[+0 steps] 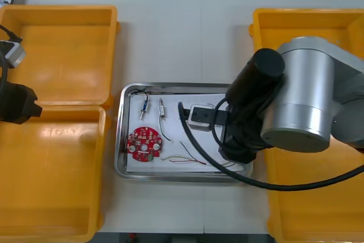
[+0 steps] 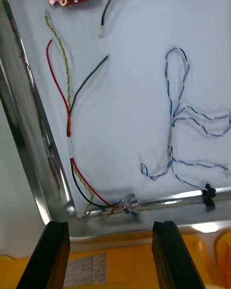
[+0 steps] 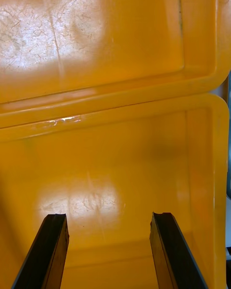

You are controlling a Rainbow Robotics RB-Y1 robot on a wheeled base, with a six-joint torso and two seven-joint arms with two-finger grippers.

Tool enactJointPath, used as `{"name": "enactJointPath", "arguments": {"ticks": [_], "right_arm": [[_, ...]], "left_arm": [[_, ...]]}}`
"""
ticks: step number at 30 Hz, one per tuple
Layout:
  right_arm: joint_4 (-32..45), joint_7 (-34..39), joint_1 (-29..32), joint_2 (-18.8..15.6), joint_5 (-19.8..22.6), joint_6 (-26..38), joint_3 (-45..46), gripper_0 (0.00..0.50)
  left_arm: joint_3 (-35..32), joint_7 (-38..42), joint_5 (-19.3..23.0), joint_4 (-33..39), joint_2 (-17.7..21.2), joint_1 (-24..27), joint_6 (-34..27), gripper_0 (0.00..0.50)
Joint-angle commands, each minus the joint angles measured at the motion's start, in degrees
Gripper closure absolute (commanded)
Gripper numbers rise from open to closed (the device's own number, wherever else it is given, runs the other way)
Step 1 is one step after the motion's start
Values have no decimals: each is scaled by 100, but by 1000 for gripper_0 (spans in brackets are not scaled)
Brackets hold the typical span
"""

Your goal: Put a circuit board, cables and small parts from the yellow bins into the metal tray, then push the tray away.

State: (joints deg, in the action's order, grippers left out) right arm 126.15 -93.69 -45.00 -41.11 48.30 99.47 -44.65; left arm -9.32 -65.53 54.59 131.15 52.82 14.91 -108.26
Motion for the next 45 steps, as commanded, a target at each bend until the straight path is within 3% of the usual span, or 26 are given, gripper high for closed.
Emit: {"name": "enactJointPath", "arguments": {"ticks": [1,7,18,32,45], "right_arm": [[-187,-343,-598,446,-119,-50,-536,0],[-512,-396,-914,763,-136,-94,-1037,0],[-715,-431,-1028,1061,-646,-595,-2048,0],[-1286,-387,-1002,1633,-804,-648,-2443,0],[-1312,-237,-501,1703,-1200,-701,-2523,0]], "left_arm": [[-193,-197,-19,165,220,-138,51,0],[-193,-197,-19,165,220,-138,51,0],[-193,-197,-19,165,220,-138,51,0],[-193,-197,-19,165,220,-138,51,0],[-193,-197,-19,165,220,-138,51,0]]}}
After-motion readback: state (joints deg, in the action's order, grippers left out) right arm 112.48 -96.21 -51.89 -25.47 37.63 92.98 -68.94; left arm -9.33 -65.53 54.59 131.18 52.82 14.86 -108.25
